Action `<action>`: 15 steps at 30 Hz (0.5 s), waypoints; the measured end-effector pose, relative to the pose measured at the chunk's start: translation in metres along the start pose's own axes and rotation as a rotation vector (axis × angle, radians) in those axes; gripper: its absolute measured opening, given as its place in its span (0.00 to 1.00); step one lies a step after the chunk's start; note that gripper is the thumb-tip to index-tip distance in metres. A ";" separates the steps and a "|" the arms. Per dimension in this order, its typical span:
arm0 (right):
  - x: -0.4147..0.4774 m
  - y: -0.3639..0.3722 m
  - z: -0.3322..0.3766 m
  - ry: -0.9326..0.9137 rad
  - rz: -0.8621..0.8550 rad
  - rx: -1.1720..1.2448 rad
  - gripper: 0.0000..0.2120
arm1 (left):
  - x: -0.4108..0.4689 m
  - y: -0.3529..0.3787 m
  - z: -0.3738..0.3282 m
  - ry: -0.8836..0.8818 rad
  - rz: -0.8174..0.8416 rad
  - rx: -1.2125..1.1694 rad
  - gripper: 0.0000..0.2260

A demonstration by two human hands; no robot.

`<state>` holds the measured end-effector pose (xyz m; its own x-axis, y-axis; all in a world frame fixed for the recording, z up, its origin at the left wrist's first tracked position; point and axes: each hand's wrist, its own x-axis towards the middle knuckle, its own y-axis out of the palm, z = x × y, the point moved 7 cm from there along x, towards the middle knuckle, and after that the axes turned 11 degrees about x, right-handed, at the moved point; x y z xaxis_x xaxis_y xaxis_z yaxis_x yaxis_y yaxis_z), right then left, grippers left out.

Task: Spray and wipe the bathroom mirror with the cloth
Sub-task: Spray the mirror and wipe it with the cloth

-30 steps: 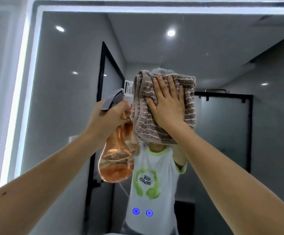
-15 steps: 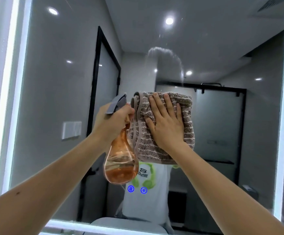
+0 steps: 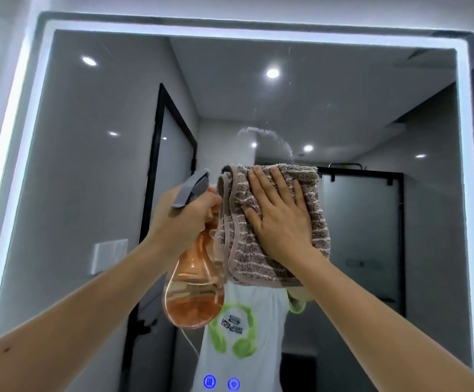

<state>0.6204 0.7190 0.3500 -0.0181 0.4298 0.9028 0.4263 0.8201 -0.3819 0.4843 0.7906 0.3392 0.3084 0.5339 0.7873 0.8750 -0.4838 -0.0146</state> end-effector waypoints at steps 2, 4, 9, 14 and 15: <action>0.007 -0.007 -0.008 -0.009 -0.029 0.007 0.27 | 0.012 0.004 0.009 -0.043 0.023 -0.018 0.09; 0.018 -0.015 -0.018 -0.007 -0.048 0.030 0.28 | 0.020 0.006 0.010 -0.065 0.006 -0.040 0.10; 0.054 -0.036 -0.031 0.015 -0.076 0.047 0.32 | 0.029 0.002 -0.003 -0.029 -0.050 -0.152 0.09; 0.073 -0.039 -0.032 -0.017 -0.051 -0.024 0.32 | 0.042 -0.001 -0.009 0.005 -0.032 -0.180 0.08; 0.075 -0.040 -0.033 -0.025 -0.048 -0.035 0.32 | 0.049 -0.002 -0.008 -0.005 -0.031 -0.154 0.08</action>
<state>0.6316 0.7065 0.4397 -0.0616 0.4001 0.9144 0.4560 0.8262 -0.3308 0.4943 0.8121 0.3831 0.2842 0.5537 0.7827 0.8167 -0.5675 0.1049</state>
